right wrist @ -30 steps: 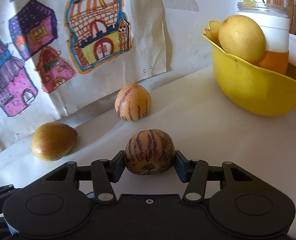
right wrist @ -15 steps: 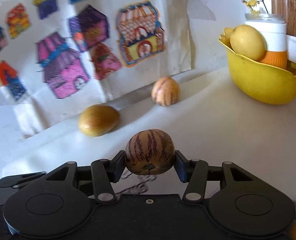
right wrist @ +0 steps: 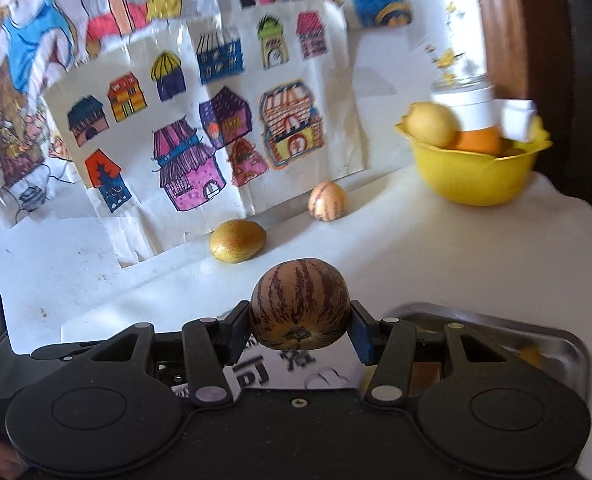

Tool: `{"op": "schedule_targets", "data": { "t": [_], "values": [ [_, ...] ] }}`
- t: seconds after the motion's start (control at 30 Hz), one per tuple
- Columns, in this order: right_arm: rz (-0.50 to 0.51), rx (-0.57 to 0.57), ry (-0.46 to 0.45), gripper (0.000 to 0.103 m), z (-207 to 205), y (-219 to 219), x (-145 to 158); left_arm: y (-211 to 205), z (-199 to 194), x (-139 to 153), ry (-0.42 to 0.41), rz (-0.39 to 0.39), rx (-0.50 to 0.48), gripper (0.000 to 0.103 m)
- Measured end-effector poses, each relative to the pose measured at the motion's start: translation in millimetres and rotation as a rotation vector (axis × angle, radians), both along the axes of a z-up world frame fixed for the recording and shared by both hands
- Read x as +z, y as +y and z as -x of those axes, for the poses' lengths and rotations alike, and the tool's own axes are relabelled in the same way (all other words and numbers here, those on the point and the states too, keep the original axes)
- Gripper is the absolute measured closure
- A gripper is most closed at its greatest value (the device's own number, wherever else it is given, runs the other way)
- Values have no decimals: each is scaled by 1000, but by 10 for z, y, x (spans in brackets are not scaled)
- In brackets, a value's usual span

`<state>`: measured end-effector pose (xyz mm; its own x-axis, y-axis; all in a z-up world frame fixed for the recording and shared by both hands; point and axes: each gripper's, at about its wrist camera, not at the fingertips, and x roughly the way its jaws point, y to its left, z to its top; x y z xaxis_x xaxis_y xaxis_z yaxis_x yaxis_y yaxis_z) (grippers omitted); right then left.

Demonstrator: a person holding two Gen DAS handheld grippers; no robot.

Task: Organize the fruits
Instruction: 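Carry the small brown fruit and striped melon over the metal tray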

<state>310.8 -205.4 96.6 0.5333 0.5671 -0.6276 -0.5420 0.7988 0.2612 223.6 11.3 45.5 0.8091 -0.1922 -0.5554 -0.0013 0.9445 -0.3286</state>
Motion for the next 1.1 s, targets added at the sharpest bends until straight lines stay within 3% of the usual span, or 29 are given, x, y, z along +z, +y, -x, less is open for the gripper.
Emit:
{"op": "schedule_targets", "data": {
  "t": [0.23, 0.57, 1.1],
  "values": [
    [13, -56, -28, 50, 393, -460, 56, -347, 267, 82, -15, 19, -81, 74],
    [28, -135, -17, 50, 830, -961, -203, -879, 517, -50, 15, 42, -182, 74],
    [55, -204, -27, 50, 943, -1231, -657, -1236, 680, -301, 59, -33, -211, 74]
  ]
}}
